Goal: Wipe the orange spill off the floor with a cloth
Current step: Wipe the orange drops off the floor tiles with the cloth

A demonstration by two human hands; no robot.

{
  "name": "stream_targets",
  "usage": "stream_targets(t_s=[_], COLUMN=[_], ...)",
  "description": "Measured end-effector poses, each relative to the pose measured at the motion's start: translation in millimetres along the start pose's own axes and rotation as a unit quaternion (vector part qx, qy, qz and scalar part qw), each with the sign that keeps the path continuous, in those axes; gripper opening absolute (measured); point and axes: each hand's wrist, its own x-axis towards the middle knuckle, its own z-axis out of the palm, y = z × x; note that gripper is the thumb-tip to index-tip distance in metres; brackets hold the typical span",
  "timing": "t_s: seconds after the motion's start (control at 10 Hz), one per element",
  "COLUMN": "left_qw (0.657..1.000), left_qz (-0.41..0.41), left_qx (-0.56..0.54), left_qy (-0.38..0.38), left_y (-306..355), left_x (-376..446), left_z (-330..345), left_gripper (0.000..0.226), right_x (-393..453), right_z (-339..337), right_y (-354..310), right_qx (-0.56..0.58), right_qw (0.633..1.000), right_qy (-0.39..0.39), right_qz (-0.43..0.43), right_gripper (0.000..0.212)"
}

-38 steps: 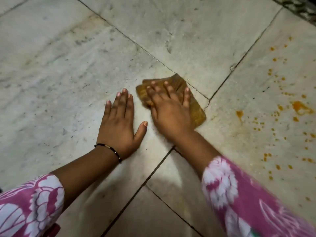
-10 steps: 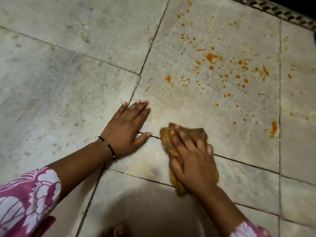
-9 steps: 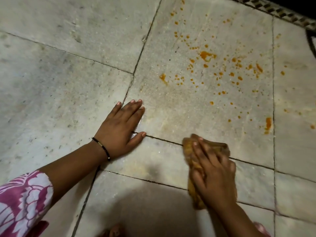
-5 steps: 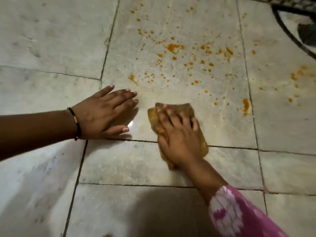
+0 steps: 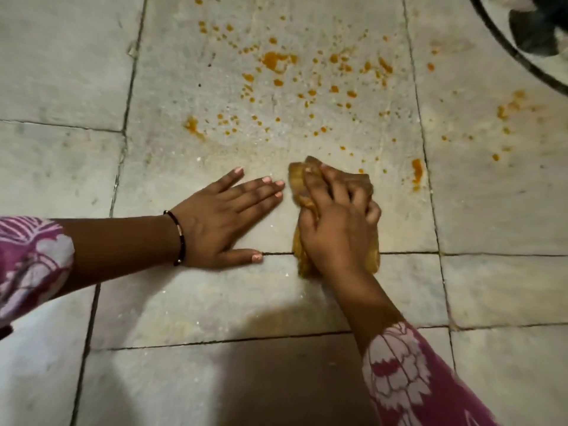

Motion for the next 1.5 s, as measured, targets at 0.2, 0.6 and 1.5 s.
stream_targets(t_s=[0.2,0.6,1.5], left_qw=[1.0,1.0,1.0], left_qz=[-0.009,-0.005,-0.011], left_qx=[-0.013,-0.006,-0.007], left_qy=[0.022,0.025,0.018], left_y=[1,1,3], left_x=[-2,0,0], left_z=[2,1,1], left_gripper=[0.088,0.088,0.088], right_x=[-87,8,65], right_z=[-8,-21,-32], right_y=[53,26,36], right_qx=[-0.014,0.008,-0.002], right_qw=[0.998,1.0,0.996], right_qy=[-0.008,-0.009,-0.033], right_qz=[0.057,0.019,0.088], right_gripper=[0.062,0.055,0.051])
